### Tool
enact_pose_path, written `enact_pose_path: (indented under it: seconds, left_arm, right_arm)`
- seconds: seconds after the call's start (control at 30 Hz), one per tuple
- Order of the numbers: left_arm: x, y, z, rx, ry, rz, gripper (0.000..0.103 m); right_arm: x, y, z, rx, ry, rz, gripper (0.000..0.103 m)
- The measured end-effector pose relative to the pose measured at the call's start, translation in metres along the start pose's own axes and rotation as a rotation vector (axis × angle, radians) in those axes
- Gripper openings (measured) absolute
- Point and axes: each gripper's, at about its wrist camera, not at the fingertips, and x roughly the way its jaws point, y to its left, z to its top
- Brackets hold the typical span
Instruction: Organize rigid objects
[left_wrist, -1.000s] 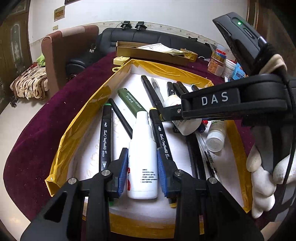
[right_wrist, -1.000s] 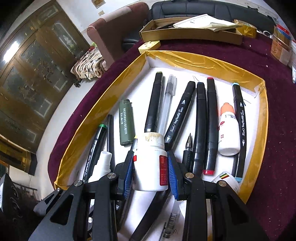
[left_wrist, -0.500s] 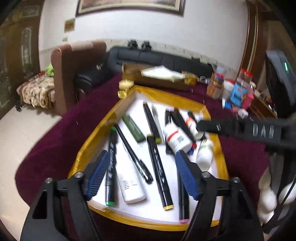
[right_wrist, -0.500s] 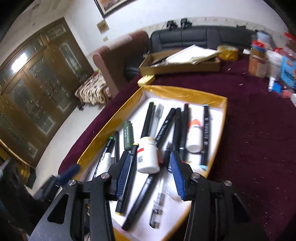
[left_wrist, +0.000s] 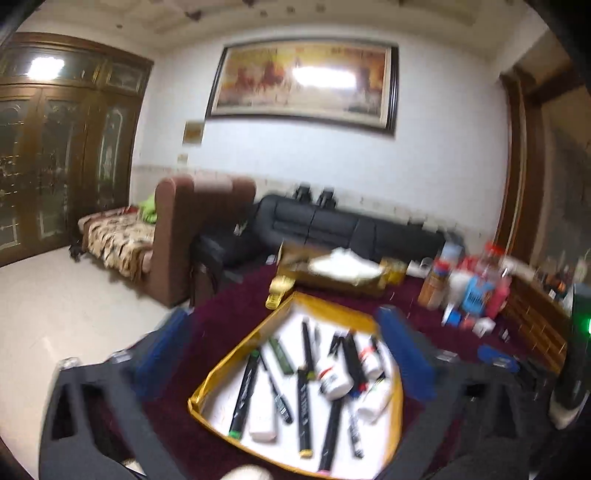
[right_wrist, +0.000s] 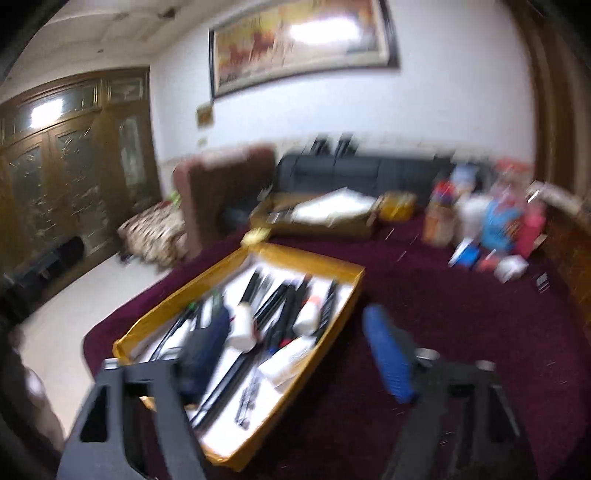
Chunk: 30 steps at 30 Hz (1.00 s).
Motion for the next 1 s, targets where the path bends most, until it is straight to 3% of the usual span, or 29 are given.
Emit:
enact_pose_path:
  seconds: [0.03, 0.07, 0.17, 0.5, 0.77, 1.0]
  left_arm:
    - [-0.004, -0.001, 0.002, -0.010, -0.021, -0.008, 0.103]
    - [-0.007, -0.002, 0.005, -0.026, -0.042, -0.012, 0.103]
    - [-0.007, -0.006, 0.009, -0.047, -0.010, -0.025, 0.103]
    - [0.009, -0.030, -0.003, -0.022, 0.112, -0.045, 0.103]
    - [0.034, -0.031, -0.019, 0.022, 0.225, 0.014, 0.103]
    - [0.047, -0.020, -0.027, 0.020, 0.265, 0.036, 0.103]
  right_arm:
    - [-0.008, 0.002, -0.002, -0.005, -0.039, -0.022, 0.097]
    - [-0.017, 0.004, -0.006, -0.013, -0.089, -0.046, 0.101]
    - [-0.031, 0.011, -0.014, -0.058, -0.166, -0.050, 0.101]
    - [-0.015, 0.023, -0.039, -0.139, -0.029, -0.027, 0.101]
    - [-0.003, 0.018, -0.044, -0.110, 0.032, -0.049, 0.101]
    - [0.010, 0.028, -0.049, -0.140, 0.082, -0.051, 0.101]
